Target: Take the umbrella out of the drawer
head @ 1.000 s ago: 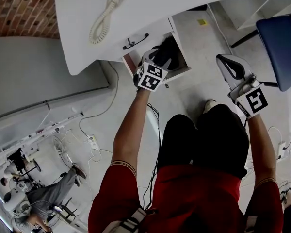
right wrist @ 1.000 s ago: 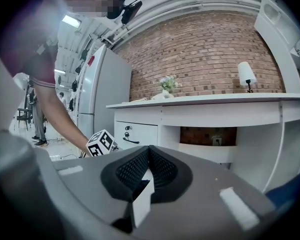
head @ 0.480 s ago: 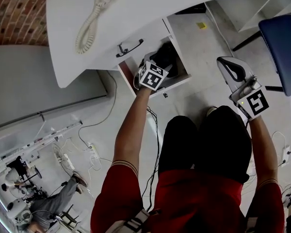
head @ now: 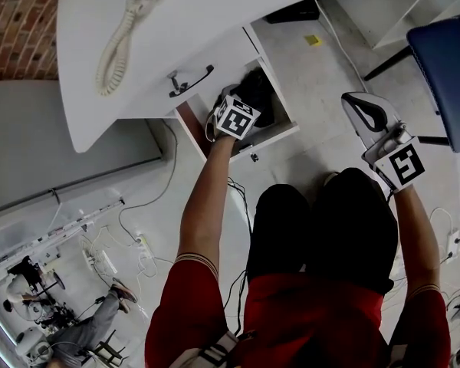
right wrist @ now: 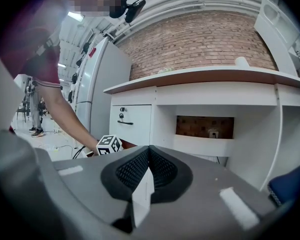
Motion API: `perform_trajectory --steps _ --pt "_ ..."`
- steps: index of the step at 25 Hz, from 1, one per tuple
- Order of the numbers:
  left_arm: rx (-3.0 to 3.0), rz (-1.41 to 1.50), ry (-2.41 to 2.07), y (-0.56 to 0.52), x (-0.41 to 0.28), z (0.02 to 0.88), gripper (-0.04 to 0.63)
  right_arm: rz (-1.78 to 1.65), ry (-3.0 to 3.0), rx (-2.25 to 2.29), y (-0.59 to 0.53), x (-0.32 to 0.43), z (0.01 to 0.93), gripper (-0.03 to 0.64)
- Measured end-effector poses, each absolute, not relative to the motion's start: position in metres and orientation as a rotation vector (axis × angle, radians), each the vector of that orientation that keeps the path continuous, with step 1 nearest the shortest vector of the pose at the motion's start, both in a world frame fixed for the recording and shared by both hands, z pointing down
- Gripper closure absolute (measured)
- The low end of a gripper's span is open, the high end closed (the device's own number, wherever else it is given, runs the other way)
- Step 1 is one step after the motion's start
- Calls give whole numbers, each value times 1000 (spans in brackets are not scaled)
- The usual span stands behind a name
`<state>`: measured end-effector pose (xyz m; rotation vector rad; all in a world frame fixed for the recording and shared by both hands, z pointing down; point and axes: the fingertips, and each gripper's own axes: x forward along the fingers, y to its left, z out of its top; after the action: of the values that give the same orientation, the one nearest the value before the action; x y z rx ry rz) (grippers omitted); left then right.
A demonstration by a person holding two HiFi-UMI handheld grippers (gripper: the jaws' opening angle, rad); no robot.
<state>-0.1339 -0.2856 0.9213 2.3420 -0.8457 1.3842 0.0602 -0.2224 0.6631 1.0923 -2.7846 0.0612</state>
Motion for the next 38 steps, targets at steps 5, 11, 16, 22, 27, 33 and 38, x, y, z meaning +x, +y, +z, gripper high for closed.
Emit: perform_trajectory --steps 5,11,16,22,27,33,38 --pt "2340 1386 -850 -292 -134 930 219 70 -2765 1092 -223 65 674 604" --pt "2315 1364 -830 -293 -132 946 240 79 -2746 1083 -222 67 679 604" --pt "2316 1350 -834 -292 -131 944 309 92 -2729 1082 -218 73 682 604" --pt "2341 1358 -812 -284 -131 932 353 127 -2727 1077 -214 68 677 604" --pt "2395 1339 -788 -275 -126 909 359 167 -2719 1072 -210 66 665 604" --pt "2433 1283 -831 -275 -121 867 359 205 -2721 1070 -207 66 642 604" --pt "2480 1257 -833 -269 -119 824 359 228 -2723 1076 -206 64 614 604"
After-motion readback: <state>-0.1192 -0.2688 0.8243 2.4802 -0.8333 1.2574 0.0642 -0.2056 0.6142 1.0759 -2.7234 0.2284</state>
